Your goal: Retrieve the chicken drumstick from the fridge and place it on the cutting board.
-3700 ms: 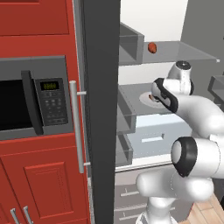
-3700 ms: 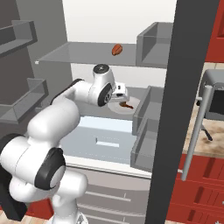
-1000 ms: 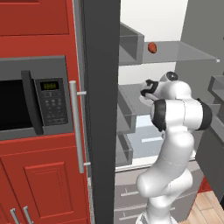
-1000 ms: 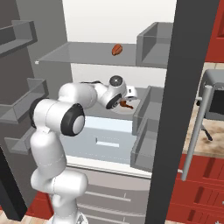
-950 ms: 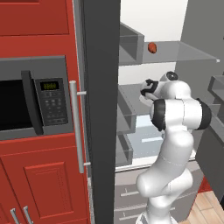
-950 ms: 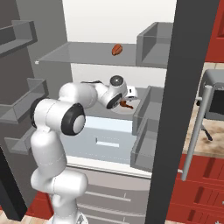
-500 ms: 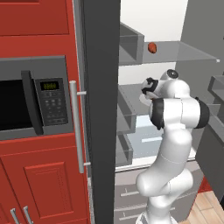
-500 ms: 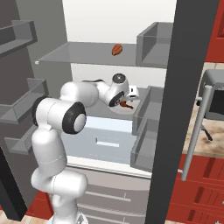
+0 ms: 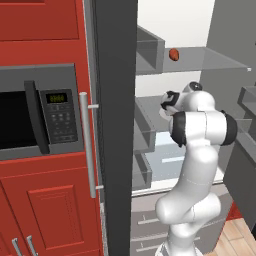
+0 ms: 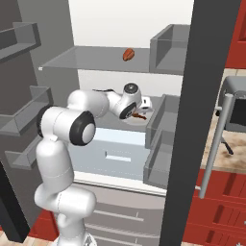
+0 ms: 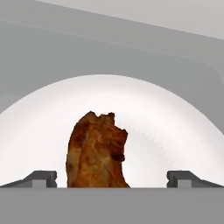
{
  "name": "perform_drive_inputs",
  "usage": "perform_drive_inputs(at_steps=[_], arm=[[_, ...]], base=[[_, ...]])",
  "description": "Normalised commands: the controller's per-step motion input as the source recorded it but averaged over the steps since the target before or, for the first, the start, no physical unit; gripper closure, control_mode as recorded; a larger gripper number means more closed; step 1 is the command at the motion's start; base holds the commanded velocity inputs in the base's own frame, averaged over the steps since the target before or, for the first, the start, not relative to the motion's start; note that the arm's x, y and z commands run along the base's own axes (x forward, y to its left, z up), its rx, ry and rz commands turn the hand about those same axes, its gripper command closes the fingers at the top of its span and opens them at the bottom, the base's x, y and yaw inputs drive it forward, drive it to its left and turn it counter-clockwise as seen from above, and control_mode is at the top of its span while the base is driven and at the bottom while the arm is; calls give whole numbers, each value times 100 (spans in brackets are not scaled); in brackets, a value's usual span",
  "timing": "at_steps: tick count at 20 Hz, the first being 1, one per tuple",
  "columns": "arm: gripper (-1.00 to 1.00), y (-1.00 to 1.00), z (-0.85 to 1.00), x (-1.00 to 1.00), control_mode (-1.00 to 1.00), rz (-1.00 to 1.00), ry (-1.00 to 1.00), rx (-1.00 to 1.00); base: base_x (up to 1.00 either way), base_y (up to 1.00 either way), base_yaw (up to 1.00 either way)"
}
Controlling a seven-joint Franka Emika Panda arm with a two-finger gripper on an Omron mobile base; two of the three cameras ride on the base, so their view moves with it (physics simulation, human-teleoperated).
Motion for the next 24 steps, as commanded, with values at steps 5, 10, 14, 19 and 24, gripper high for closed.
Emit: perform_drive_inputs(at_steps=[5, 10, 14, 19, 24], arm=[[-100, 0, -23, 1, -100, 0, 1, 0], [-100, 0, -9, 0, -100, 0, 0, 0], [100, 0, -8, 0, -100, 0, 0, 0], [100, 0, -5, 0, -100, 0, 0, 0], [100, 0, 0, 0, -100, 0, 0, 0]], base=[[0, 0, 0], [0, 0, 0], [0, 0, 0], [0, 0, 0], [0, 0, 0]])
